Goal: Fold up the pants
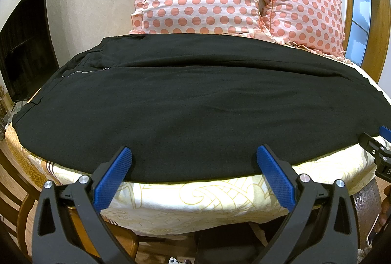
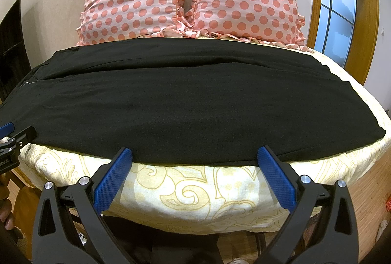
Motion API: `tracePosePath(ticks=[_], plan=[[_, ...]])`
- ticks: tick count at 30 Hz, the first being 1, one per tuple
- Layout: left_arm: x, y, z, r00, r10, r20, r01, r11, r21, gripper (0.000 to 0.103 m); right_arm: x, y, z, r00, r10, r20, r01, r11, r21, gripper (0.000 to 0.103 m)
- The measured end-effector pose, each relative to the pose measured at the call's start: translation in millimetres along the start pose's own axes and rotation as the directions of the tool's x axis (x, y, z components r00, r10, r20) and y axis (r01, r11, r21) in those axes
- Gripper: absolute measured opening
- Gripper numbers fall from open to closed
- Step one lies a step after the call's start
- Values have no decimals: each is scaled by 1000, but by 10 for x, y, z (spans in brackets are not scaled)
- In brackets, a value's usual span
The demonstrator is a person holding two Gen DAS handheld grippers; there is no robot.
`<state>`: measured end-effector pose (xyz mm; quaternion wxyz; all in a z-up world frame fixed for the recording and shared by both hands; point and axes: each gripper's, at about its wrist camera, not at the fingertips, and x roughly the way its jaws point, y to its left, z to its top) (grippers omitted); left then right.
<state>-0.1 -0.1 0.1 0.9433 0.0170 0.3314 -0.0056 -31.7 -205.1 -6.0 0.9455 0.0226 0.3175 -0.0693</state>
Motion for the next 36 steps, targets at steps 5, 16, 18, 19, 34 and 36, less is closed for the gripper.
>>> tracePosePath(ticks=[5,16,18,19,34,36], plan=[[0,0,0,1000,0,0,0,1000,0,101,0,-7,-8,1000,1,0,-1,1000,0,102],[12,14,1,1000,10,-22,-10,1000,2,101,-17,-59,26,999,41,-9,-41,999,-35,102],[25,14,53,999,4,-39,-3,1000,5,101,-32,-128,68,997,72,-6,-72,997,-22,102],[15,28,83,999,2,-43,-1,1000,8,101,-51,-175,110,997,77,0,-77,997,-3,102],[248,319,734,997,76,34,-74,996,-55,101,906,-2026,1916,976,-170,-134,214,850,481,102],[301,342,741,997,76,28,-74,996,-58,101,1212,-2275,2040,957,-206,-204,285,797,532,92]])
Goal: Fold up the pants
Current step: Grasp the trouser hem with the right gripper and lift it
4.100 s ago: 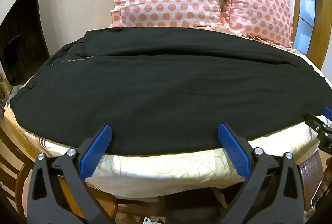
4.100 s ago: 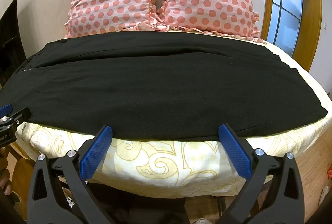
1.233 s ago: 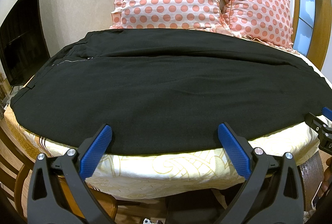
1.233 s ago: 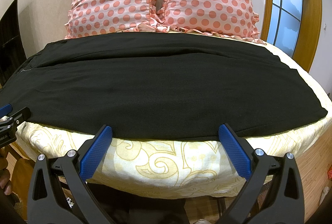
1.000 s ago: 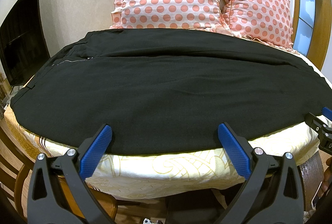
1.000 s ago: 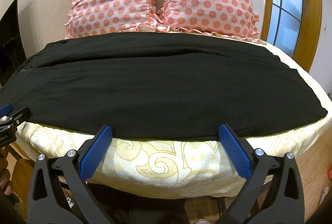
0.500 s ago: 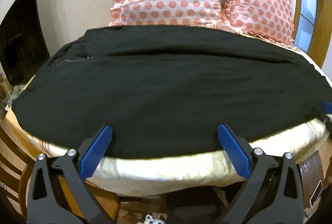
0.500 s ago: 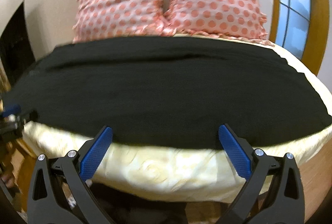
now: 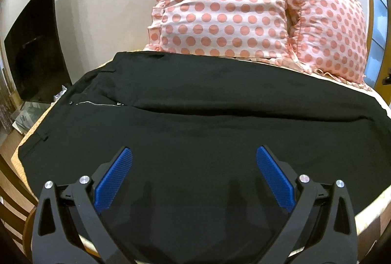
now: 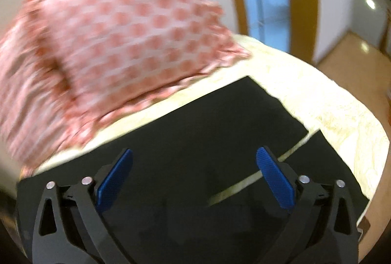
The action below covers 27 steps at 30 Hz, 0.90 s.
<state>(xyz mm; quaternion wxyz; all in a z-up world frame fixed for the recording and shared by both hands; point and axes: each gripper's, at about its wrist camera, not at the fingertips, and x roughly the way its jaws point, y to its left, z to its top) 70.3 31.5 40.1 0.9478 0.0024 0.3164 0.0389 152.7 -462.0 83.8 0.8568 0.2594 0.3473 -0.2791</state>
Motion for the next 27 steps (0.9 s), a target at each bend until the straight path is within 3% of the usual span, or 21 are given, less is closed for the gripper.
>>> tracePosePath(ticks=[4,12,16,18,20,21,22,24,26,27], plan=[[150,13,10,1000,2,-25,-2,1000,-3,101,634,-16,368,988,-128,-84,134,989,70,68],[283,31,3,996,-41,-74,40,999,-18,101,1355,-2,677,953,-255,-161,282,943,177,64],[329,45,19,992,-70,-101,67,997,-31,101,1500,81,681,922,-364,-133,377,921,95,64],[341,63,18,991,-81,-107,76,996,-43,101,1475,58,636,930,-353,-101,361,929,85,63],[362,89,14,988,-94,-120,87,994,-61,101,1390,-7,584,934,-349,-75,355,930,94,44],[371,99,14,987,-102,-125,94,993,-68,101,1349,-65,562,945,-321,-63,326,939,109,42],[376,104,11,986,-106,-128,98,993,-73,101,1307,-113,548,950,-307,-55,312,943,120,34],[390,117,12,984,-115,-134,104,991,-84,101,1250,-221,538,965,-259,-47,263,953,150,23],[388,126,2,984,-117,-135,106,990,-90,101,1198,-306,540,988,-151,-37,156,967,201,6],[386,127,-1,984,-119,-135,107,990,-90,101,1180,-369,543,994,-104,-21,106,968,227,5]])
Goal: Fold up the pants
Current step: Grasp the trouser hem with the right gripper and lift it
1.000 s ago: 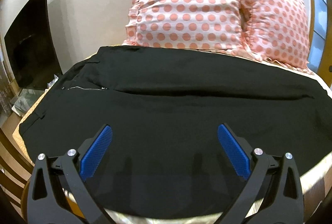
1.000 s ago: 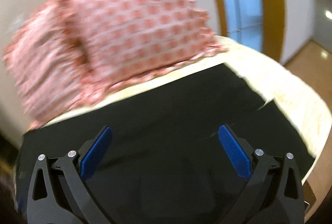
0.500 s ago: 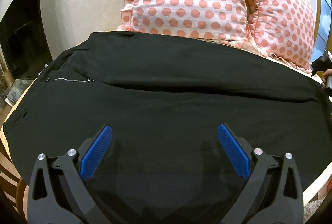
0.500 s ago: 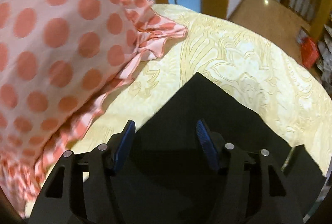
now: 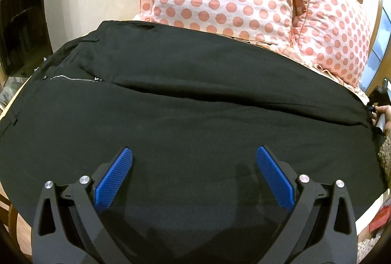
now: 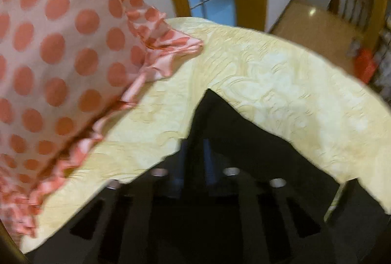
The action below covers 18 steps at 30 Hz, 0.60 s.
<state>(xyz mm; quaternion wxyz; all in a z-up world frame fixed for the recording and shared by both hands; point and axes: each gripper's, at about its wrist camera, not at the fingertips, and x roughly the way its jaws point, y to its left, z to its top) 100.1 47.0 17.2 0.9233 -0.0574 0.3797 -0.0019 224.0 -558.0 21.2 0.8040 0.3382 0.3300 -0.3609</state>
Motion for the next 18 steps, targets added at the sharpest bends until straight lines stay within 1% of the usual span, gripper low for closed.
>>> tracePosePath(ticks=[2,3,4,6,7,9,11,12,13,14,15,17,18], plan=[[-2,0,-4,1000,5,0,-5,1000,0,101,-120,-73,33,993,109,46,-111,993,27,2],[-3,-3,-5,1000,6,1,-6,1000,2,101,-202,-82,31,987,143,69,-145,989,27,2],[-5,-4,-8,1000,7,1,-7,1000,3,101,-321,-136,24,977,188,101,-191,981,21,2],[0,-6,-7,1000,9,-2,-9,1000,5,101,-510,-232,-7,955,261,137,-266,964,13,2],[-3,-9,-14,1000,9,-1,-9,1000,5,101,-654,-310,-41,939,307,156,-312,950,9,2],[-4,-14,-17,1000,14,1,-14,1000,4,101,-948,-430,-138,912,369,180,-376,927,2,2],[-7,-19,-25,1000,17,3,-17,1000,6,101,-1217,-664,-320,877,434,208,-442,897,-6,2],[-14,-21,-30,1000,18,4,-18,1000,6,101,-1292,-743,-399,866,451,215,-460,888,-10,2],[-21,-21,-38,1000,19,8,-19,1000,5,101,-1463,-896,-591,855,469,221,-478,878,-13,2],[-23,-19,-40,1000,20,9,-20,1000,5,101,-1568,-993,-727,851,478,219,-487,873,-15,2],[-23,-18,-41,1000,20,9,-21,1000,4,101,-1675,-1104,-897,853,477,212,-485,874,-14,2],[-23,-17,-41,1000,22,7,-22,1000,5,101,-1758,-1402,-1252,869,462,180,-472,881,21,2],[-24,-16,-42,1000,23,8,-23,1000,6,101,-1737,-1478,-1332,875,454,167,-466,884,38,2]])
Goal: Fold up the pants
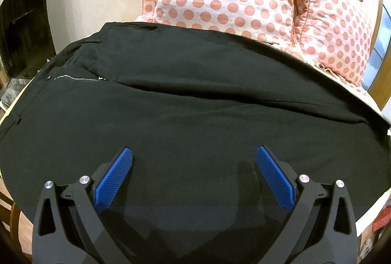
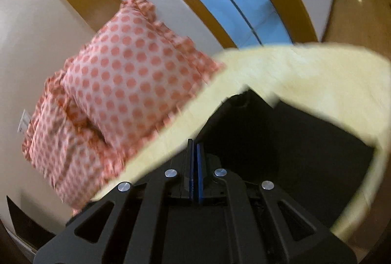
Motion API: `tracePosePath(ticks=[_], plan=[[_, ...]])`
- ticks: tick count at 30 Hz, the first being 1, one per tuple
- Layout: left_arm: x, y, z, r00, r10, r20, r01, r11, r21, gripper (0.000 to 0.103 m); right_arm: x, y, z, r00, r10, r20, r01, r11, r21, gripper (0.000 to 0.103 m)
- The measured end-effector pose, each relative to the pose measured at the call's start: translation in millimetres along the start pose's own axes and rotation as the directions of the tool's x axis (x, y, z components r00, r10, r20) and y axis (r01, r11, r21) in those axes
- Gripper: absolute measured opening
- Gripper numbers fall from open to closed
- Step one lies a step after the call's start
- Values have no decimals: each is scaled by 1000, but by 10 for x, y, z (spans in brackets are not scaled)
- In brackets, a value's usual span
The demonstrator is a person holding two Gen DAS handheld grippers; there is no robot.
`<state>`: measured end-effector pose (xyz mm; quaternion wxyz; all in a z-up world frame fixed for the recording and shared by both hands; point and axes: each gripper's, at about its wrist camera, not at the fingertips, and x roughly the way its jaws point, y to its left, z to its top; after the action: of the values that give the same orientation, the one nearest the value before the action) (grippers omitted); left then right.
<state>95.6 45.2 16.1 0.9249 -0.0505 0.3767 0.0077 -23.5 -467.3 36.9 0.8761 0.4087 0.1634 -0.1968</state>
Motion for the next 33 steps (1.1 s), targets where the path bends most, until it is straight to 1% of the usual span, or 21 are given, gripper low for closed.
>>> tracePosePath(ticks=[2,4,6,8,10,12,13,15,17,19,20,22,23,24,25,26,28,30,31,33], plan=[[-4,6,8,1000,1,1,-1,1000,3,101,-15,-192,-155,998,-13,-58,16,998,54,2],[-16,-1,32,1000,3,6,-3,1000,2,101,27,-305,-206,995,4,-100,6,996,94,2],[-43,-6,55,1000,0,14,0,1000,-8,101,43,-340,-206,993,25,-112,-11,992,123,3],[-87,8,70,999,-18,28,18,1000,-19,101,52,-345,-195,993,38,-114,-22,990,140,7],[-150,27,66,997,-39,59,41,999,-33,101,71,-378,-200,991,38,-126,-18,988,154,9],[-182,64,79,995,-63,76,67,996,-54,101,113,-461,-218,988,51,-143,-20,978,208,18],[-185,79,92,995,-73,75,78,995,-65,101,99,-487,-217,990,63,-129,-32,973,231,18],[-175,142,138,992,-111,67,118,987,-108,101,91,-504,-209,988,88,-129,-52,964,260,24],[-153,203,190,987,-147,62,155,977,-145,101,70,-510,-197,986,127,-111,-89,950,300,36],[-139,267,238,981,-182,66,191,964,-186,101,83,-468,-174,988,110,-108,-73,951,299,41],[-139,294,260,978,-192,76,204,958,-203,101,95,-437,-168,990,88,-107,-54,957,285,42],[-151,356,320,973,-205,103,224,945,-238,101,131,-342,-165,994,13,-107,12,973,232,41],[-162,369,348,973,-201,112,223,944,-245,101,157,-297,-172,994,-31,-107,51,979,197,40],[-171,376,398,977,-181,112,204,948,-243,101,171,-285,-178,993,-54,-106,73,981,179,38],[-181,376,433,980,-164,112,187,954,-234,101,202,-277,-187,991,-80,-108,97,982,161,32],[-198,365,493,984,-135,114,157,964,-213,101,215,-298,-190,991,-78,-105,95,982,166,20],[-221,343,593,989,-90,114,109,980,-167,101,206,-440,-198,995,-34,-96,54,975,217,5],[-230,332,701,992,-60,110,74,989,-128,101,126,-549,-197,999,16,-51,-2,968,253,4],[-225,332,779,992,-62,111,74,991,-111,101,40,-584,-189,1000,25,-13,-21,970,244,4],[-171,341,970,992,-52,112,62,994,-87,101,-50,-600,-175,999,37,25,-42,972,231,4]])
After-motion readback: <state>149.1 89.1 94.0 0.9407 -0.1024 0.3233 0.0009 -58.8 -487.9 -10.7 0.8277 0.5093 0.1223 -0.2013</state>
